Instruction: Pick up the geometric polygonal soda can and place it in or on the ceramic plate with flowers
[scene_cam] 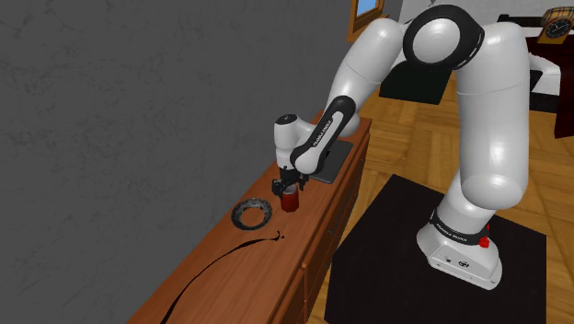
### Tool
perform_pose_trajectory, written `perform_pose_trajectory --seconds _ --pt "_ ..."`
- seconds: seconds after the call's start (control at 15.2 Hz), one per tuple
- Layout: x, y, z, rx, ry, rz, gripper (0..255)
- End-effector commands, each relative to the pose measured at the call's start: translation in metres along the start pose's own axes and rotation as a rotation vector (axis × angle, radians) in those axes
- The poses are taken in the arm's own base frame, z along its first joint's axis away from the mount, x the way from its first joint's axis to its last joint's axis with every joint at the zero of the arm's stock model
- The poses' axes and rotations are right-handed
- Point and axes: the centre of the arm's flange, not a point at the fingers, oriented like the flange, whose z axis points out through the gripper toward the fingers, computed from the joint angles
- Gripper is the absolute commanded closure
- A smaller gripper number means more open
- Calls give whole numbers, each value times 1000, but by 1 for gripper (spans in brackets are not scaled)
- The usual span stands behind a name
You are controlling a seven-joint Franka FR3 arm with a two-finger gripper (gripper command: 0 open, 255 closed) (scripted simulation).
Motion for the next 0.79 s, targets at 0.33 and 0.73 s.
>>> perform_pose_trajectory --seconds 0.33,0.73 --pt "0 0 2 0 0 0 0" --pt "0 0 2 0 0 0 255"
